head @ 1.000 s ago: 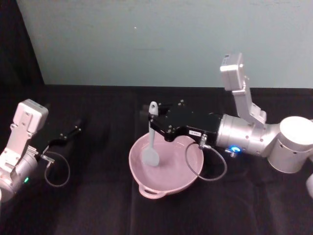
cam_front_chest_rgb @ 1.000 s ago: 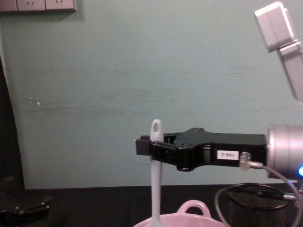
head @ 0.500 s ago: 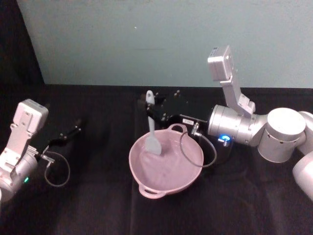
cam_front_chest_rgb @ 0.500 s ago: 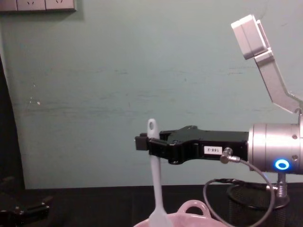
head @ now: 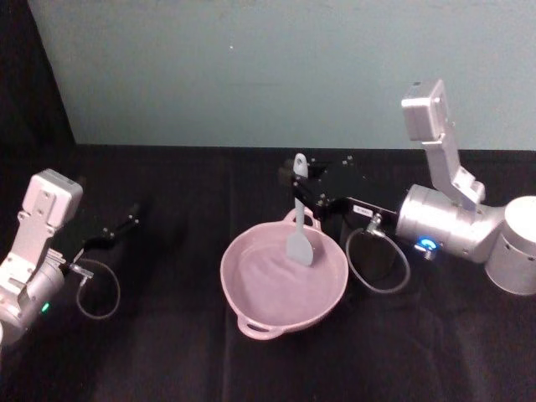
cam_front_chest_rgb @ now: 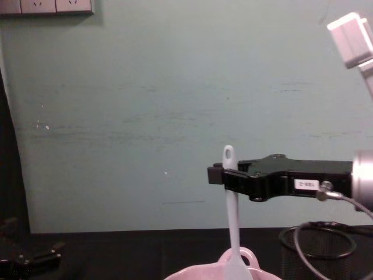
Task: Use the one hand to pick up the spoon and stir the clear water in the bowl.
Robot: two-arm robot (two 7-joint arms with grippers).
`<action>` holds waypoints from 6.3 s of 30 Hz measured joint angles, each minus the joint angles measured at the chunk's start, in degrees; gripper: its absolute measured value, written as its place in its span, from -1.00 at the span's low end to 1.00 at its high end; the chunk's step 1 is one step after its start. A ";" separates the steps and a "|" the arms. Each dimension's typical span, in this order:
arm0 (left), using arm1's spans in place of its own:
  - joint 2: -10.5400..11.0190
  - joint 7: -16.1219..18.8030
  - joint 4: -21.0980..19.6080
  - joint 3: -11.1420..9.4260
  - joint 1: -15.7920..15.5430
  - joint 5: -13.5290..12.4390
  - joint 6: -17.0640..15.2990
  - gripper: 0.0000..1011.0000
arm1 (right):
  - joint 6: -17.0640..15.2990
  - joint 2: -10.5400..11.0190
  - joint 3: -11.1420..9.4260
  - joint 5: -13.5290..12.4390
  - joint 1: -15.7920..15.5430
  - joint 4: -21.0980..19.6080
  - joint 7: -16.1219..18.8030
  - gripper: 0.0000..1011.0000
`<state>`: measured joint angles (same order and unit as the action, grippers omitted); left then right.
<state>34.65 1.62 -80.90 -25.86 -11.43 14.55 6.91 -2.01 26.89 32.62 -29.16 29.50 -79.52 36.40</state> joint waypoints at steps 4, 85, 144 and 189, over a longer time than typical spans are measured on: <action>0.00 0.00 0.00 0.00 0.00 0.00 0.00 0.99 | -0.89 1.61 -0.62 -0.64 -2.29 -3.37 -0.16 -0.75; 0.00 0.00 0.00 0.00 0.00 0.00 0.00 0.99 | 2.99 -5.28 1.04 4.21 2.04 4.80 -1.28 -0.75; 0.00 0.00 0.00 0.00 0.00 0.00 0.00 0.99 | 3.35 -2.41 -3.89 4.81 -3.73 -0.37 -3.68 -0.75; 0.00 0.00 0.00 0.00 0.00 0.00 0.00 0.99 | 6.29 -6.61 -2.50 4.39 -0.68 5.84 -2.38 -0.75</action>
<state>34.64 1.62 -80.90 -25.86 -11.43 14.55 6.90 4.28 20.29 30.12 -24.76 28.81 -73.68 34.02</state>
